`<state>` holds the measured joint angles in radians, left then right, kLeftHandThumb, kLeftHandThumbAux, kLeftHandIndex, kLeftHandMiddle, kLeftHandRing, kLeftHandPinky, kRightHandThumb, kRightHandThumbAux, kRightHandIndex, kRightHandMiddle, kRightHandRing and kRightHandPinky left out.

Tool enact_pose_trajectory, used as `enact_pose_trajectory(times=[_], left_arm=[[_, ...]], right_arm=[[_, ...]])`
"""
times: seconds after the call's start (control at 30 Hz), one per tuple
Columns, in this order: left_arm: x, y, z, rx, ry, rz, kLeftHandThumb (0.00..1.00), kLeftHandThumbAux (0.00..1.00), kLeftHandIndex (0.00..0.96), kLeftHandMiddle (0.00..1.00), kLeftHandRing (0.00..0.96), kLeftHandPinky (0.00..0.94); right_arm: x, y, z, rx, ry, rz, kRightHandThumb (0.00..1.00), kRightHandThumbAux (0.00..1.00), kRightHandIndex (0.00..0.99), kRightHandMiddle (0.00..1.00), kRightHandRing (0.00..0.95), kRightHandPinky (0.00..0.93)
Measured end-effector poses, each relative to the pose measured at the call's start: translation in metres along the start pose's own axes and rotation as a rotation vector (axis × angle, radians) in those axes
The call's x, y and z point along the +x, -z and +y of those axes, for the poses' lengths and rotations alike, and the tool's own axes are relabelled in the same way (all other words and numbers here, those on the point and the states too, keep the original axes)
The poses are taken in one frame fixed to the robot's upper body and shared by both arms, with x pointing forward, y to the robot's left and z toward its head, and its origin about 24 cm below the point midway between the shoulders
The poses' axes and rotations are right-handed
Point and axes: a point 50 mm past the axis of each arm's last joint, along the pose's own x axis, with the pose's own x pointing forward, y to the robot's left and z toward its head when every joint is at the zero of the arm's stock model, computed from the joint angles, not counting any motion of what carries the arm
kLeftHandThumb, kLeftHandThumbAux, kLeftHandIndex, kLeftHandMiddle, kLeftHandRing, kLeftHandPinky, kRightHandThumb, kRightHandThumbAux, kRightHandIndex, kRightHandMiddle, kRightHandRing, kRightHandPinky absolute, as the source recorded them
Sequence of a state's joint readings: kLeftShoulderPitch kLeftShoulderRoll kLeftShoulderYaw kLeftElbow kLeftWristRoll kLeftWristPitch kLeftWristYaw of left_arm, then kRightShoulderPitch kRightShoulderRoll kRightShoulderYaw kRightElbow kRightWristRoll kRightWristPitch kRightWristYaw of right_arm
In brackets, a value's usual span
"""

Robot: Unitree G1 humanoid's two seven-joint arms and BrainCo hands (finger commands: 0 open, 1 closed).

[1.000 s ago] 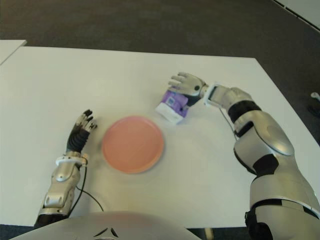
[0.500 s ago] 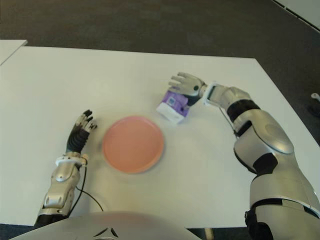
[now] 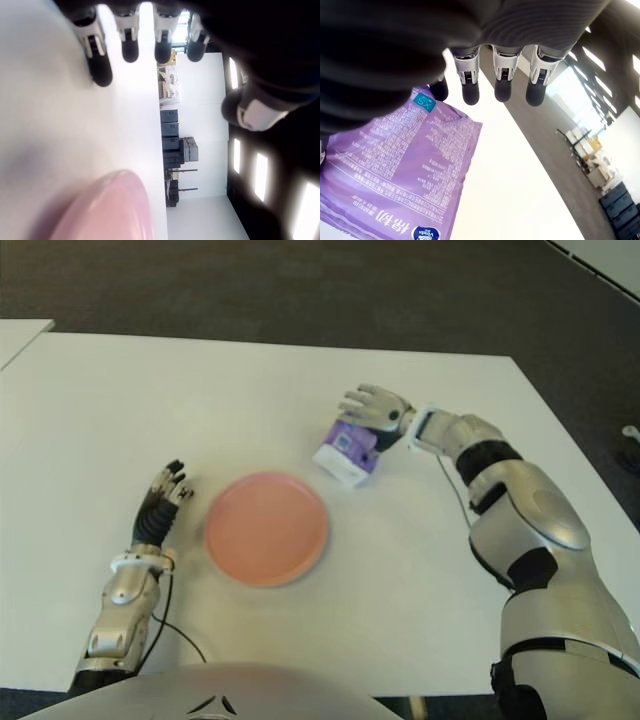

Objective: Put the tissue paper into the plate.

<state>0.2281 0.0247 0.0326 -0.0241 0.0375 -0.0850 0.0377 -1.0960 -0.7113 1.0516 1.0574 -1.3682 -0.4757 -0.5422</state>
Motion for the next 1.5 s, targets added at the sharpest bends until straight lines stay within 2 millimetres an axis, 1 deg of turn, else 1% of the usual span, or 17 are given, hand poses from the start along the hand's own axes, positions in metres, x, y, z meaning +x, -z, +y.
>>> enact_pose_trajectory(times=[0.23, 0.37, 0.63, 0.87, 1.13, 1.5], left_arm=[[0.0, 0.0, 0.0, 0.001, 0.0, 0.004, 0.0, 0.46, 0.0, 0.0, 0.0, 0.0], [0.0, 0.0, 0.0, 0.001, 0.0, 0.004, 0.0, 0.46, 0.0, 0.0, 0.0, 0.0], [0.0, 0.001, 0.0, 0.001, 0.001, 0.009, 0.0, 0.469, 0.0, 0.0, 0.0, 0.0], [0.001, 0.0, 0.0, 0.001, 0.002, 0.01, 0.0, 0.473, 0.0, 0.0, 0.0, 0.0], [0.001, -0.001, 0.0, 0.001, 0.002, 0.005, 0.0, 0.48, 0.0, 0.0, 0.0, 0.0], [0.0, -0.001, -0.002, -0.001, 0.006, 0.002, 0.0, 0.484, 0.0, 0.0, 0.0, 0.0]], right_arm=[[-0.002, -0.001, 0.002, 0.019, -0.001, 0.006, 0.521, 0.34, 0.0, 0.0, 0.0, 0.0], [-0.002, -0.001, 0.003, 0.028, -0.003, 0.008, 0.512, 0.353, 0.0, 0.0, 0.0, 0.0], [-0.004, -0.002, 0.005, 0.106, 0.008, 0.039, 0.469, 0.378, 0.0, 0.0, 0.0, 0.0], [-0.008, 0.005, 0.007, 0.173, 0.016, 0.097, 0.429, 0.4, 0.0, 0.0, 0.0, 0.0], [-0.015, 0.021, 0.005, 0.245, 0.069, 0.208, 0.418, 0.413, 0.0, 0.0, 0.0, 0.0], [-0.018, 0.025, 0.006, 0.289, 0.07, 0.246, 0.439, 0.419, 0.0, 0.0, 0.0, 0.0]])
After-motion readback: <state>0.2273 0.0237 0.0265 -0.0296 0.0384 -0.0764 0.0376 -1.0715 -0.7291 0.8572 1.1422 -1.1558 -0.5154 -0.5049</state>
